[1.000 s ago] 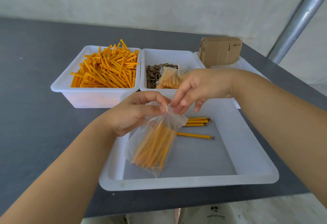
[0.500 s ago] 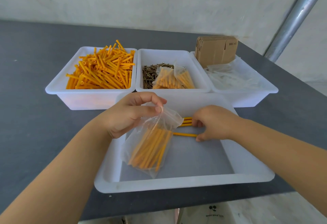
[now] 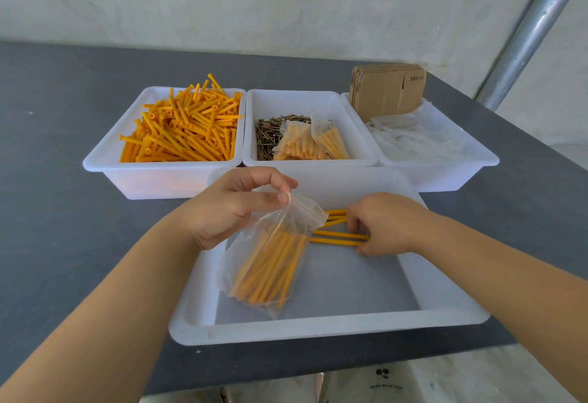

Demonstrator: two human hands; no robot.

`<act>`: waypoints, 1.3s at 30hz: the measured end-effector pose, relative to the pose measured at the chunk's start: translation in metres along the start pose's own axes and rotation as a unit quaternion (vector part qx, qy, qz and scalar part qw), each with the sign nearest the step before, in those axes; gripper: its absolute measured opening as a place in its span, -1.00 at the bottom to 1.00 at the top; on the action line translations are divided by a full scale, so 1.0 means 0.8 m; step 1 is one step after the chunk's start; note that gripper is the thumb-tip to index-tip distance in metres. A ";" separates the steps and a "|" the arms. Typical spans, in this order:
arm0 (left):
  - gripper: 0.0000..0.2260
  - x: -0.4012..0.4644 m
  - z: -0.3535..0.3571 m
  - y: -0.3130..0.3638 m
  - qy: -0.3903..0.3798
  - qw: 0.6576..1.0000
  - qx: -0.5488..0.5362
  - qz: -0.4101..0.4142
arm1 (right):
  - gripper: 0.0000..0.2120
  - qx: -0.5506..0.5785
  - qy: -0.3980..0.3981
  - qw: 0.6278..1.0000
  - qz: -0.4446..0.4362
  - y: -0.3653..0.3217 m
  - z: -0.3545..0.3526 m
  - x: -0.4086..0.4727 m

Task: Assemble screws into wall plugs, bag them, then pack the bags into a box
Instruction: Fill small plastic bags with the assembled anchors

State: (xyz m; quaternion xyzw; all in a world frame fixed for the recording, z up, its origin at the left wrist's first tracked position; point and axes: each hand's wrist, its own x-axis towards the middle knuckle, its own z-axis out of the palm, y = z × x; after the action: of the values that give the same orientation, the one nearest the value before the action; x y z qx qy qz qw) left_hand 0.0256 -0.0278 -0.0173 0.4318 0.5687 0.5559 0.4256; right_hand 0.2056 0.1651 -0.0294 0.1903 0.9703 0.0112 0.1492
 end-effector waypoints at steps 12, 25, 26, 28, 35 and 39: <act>-0.98 0.002 -0.002 -0.001 -0.002 1.000 0.012 -0.005 | -0.92 -0.007 -0.013 1.000 -0.002 0.001 -0.001 -0.002; -0.96 0.002 -0.002 -0.001 0.007 1.000 0.006 -0.012 | -0.86 0.441 0.079 0.894 0.021 0.037 -0.057 -0.010; -0.96 0.003 -0.002 0.000 0.007 1.000 0.002 -0.011 | -0.85 0.438 0.093 0.894 0.026 0.041 -0.063 -0.011; -0.96 0.003 -0.001 0.000 0.005 1.000 -0.003 -0.010 | -0.85 0.455 0.128 0.881 0.027 0.051 -0.077 -0.015; -0.94 0.002 -0.002 0.000 -0.005 1.000 -0.010 -0.001 | -0.86 0.504 0.050 0.861 -0.049 0.042 -0.114 -0.009; -0.95 0.002 -0.003 0.000 -0.017 1.000 0.001 -0.006 | -0.86 0.466 -0.065 0.880 -0.060 0.004 -0.113 0.018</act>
State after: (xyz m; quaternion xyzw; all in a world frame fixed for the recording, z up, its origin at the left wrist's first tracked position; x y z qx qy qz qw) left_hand 0.0233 -0.0269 -0.0173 0.4381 0.5645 0.5454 0.4382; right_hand 0.1676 0.1763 0.0535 0.1796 0.8610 -0.4639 0.1060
